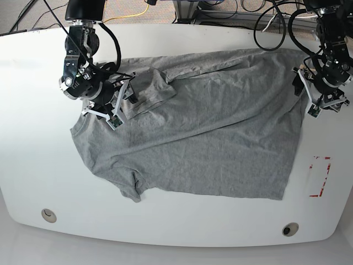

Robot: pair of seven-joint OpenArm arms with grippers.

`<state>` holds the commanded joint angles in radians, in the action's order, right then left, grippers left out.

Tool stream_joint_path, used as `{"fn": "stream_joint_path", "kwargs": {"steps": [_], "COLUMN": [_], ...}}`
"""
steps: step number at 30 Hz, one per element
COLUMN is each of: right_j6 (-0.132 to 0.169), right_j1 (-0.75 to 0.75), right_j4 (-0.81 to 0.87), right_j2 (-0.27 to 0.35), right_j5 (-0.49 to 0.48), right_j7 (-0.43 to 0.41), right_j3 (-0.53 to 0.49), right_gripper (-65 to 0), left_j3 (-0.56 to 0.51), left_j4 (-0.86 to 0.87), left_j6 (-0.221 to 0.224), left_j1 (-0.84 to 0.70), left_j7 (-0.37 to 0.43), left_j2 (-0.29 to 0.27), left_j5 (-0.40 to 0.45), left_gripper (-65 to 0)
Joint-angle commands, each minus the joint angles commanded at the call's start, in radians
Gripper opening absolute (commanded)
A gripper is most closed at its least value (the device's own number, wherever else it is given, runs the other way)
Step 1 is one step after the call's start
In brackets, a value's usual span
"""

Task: Layout the t-shirt on the table in an organized manner, then fold the t-shirt properly
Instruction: 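Move both grippers to the shirt's shoulder edges, then close the right gripper on the sleeve and the left on the shoulder edge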

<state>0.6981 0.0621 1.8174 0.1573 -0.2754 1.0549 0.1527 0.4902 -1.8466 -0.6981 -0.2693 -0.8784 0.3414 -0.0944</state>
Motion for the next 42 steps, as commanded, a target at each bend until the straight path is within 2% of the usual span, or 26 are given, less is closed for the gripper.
{"fn": "stream_joint_path", "kwargs": {"steps": [4,7,15,21,29,42], "right_j6": [0.0,0.0,0.0,0.0,0.0,0.0], "right_j1": [0.009,0.009,0.011,0.012,0.015,0.017], "right_j4": [-0.002,-0.002,-0.002,-0.002,0.0,0.0], "right_j2": [0.0,0.0,-0.002,-0.002,-0.002,-0.002], "right_j5": [0.003,0.0,0.0,0.0,0.0,0.0], "right_j7": [-0.003,-0.003,-0.003,-0.003,-0.003,-0.003], "right_j3": [0.0,-0.002,-0.002,-0.002,-0.002,0.002], "right_gripper": [-33.0,-33.0,-33.0,-33.0,-33.0,-33.1], "left_j3": [0.091,0.114,0.115,0.117,0.112,0.11], "left_j4": [0.0,0.0,0.0,0.005,0.02,0.143], "left_j6": [0.0,0.0,0.0,0.0,0.0,0.0], "left_j1": [-0.055,-0.089,-0.181,-0.199,-0.201,-0.195], "left_j7": [0.0,0.0,0.0,0.0,0.0,0.006], "left_j2": [-0.026,-0.031,-0.035,-0.048,-0.049,-0.046], "left_j5": [0.0,0.0,-0.005,-0.057,-0.054,-0.054], "left_gripper": [-19.9,-19.9,-19.9,-20.1,-20.1,-20.3]}}
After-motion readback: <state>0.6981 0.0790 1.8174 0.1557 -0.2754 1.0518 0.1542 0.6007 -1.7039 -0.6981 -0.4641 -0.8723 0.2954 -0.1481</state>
